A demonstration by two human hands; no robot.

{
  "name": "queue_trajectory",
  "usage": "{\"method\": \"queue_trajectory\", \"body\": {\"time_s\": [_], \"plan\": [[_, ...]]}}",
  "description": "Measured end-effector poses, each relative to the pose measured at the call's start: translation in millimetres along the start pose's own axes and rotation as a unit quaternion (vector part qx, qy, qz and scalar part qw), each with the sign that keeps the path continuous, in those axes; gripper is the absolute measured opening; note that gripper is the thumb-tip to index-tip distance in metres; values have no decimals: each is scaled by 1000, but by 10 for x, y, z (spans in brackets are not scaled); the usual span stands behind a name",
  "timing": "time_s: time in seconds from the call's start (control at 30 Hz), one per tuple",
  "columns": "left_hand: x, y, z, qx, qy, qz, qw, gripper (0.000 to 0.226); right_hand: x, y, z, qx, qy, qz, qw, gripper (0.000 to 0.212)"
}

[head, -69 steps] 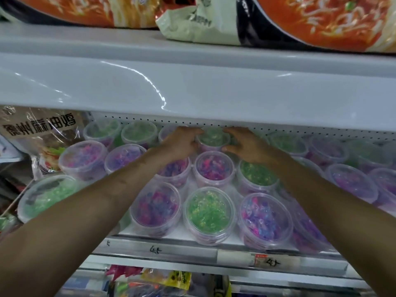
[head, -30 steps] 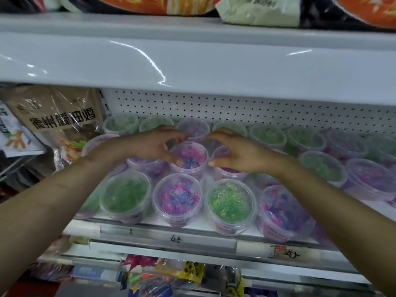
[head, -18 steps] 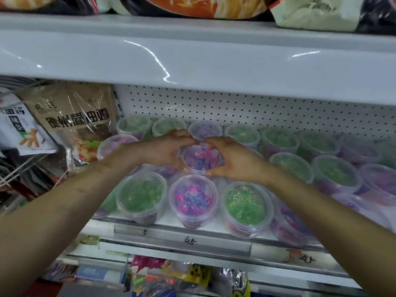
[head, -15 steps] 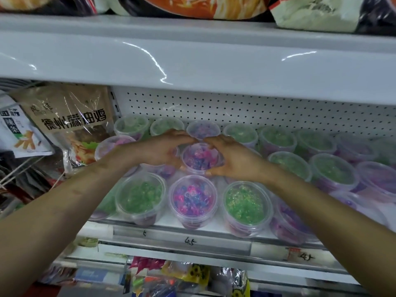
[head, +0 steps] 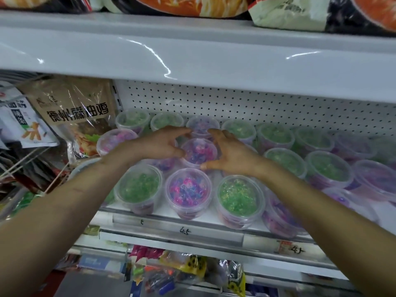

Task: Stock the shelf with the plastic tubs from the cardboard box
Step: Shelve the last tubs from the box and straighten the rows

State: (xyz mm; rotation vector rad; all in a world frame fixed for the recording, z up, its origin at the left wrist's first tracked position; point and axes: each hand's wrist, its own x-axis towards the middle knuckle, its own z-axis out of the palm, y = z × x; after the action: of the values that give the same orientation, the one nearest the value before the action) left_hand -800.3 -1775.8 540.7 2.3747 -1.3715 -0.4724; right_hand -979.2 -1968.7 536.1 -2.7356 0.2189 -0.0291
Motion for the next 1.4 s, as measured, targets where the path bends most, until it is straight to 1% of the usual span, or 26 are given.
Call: {"method": "queue_trajectory", "body": {"time_s": [0.07, 0.13, 0.2, 0.27, 0.33, 0.37, 0.43, 0.5, 0.57, 0.63, 0.67, 0.77, 0.83, 0.9, 0.97, 1.03, 1.13, 1.17, 1.23, 1.27, 1.33, 1.4], "plan": [[-16, 73, 48, 42, 19, 13, 999, 83, -28, 24, -44, 19, -17, -9, 1000, 114], [-26, 133, 124, 58, 37, 44, 997, 69, -71, 31, -72, 26, -26, -30, 999, 104], [-68, 242, 151, 60, 55, 54, 995, 66, -90, 17, -67, 30, -15, -41, 999, 97], [-97, 315, 190, 41, 56, 42, 997, 64, -92, -37, -28, 20, 12, -36, 999, 101], [-122, 372, 224, 22, 44, 34, 998, 69, -73, -71, 47, -2, 43, -17, 999, 106], [-138, 390, 231, 14, 45, 33, 998, 72, -62, -77, 82, -9, 46, -9, 999, 108], [-158, 421, 253, 15, 64, 40, 997, 78, -68, -73, 83, -6, 32, -12, 999, 109], [-196, 472, 267, 66, 77, 12, 995, 86, -105, -53, 16, 24, 6, -22, 999, 107], [-197, 479, 284, 113, 77, -19, 990, 96, -136, -24, -49, 65, -15, -28, 997, 100], [-195, 495, 262, 120, 67, -27, 990, 105, -131, -18, -99, 80, -27, -25, 996, 94], [-176, 486, 245, 121, 67, -28, 990, 105, -119, -26, -115, 80, -25, -26, 996, 93], [-127, 481, 207, 114, 63, -11, 991, 90, -111, -66, -128, 74, -5, -19, 997, 90], [-96, 418, 194, 85, 51, 3, 995, 80, -124, -73, -94, 65, 7, -8, 998, 94], [-90, 360, 129, 73, 34, 5, 997, 82, -123, -87, -56, 34, 22, 8, 999, 101], [-69, 316, 60, 66, 16, 1, 998, 81, -129, -92, -50, 33, 18, 17, 999, 102], [-27, 277, 40, 83, 26, 7, 996, 73, -151, -86, -70, 46, 12, 22, 999, 101], [-47, 294, 106, 134, 40, 42, 989, 79, -171, -85, -33, 20, 1, 28, 999, 106], [-82, 313, 118, 133, 38, 54, 989, 82, -173, -88, -9, 20, -2, 31, 999, 105], [-55, 285, 156, 139, 41, 69, 987, 83, -170, -74, 22, 28, -1, 45, 999, 94], [-25, 265, 162, 138, 38, 78, 987, 82, -174, -69, 32, 21, 6, 49, 999, 90], [-5, 246, 106, 114, 29, 98, 988, 71, -187, -85, 44, -11, 32, 55, 998, 88], [0, 238, 21, 93, 6, 108, 990, 62, -144, -115, 73, -33, 42, 61, 997, 94]]}}
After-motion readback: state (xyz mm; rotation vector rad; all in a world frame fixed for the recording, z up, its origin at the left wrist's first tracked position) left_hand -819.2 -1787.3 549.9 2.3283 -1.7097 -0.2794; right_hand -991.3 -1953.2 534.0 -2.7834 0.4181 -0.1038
